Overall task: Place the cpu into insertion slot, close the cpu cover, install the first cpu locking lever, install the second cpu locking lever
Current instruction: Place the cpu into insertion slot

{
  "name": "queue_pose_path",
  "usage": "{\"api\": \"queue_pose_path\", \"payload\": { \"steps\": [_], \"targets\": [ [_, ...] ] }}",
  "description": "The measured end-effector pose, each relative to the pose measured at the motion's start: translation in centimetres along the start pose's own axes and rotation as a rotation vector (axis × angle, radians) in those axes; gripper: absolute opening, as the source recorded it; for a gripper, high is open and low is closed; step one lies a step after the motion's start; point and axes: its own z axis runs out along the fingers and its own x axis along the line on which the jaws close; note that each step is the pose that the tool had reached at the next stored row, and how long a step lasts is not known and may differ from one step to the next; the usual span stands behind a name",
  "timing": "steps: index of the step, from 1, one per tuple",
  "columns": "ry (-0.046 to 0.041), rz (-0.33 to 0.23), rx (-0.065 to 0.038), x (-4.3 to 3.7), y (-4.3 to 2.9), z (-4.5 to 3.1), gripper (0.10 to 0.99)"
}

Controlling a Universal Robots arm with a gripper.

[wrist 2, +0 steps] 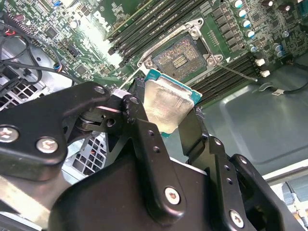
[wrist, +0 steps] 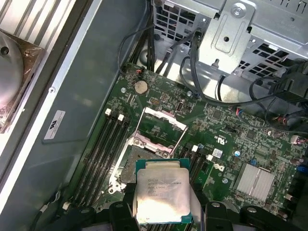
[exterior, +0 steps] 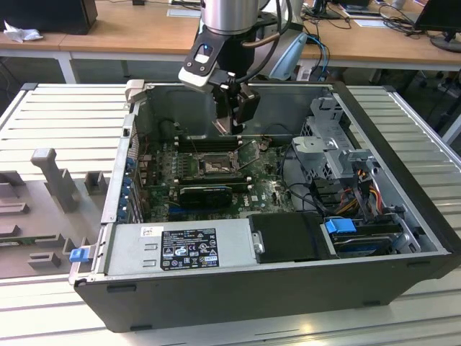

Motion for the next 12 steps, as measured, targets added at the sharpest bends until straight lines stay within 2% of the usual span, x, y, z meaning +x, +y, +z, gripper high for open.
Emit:
{"api": "queue_pose_path", "payload": {
  "steps": [12],
  "targets": [
    [-0.0038, 0.03, 0.0, -0.01, -0.03, 0.33, 0.525]
  ]
}}
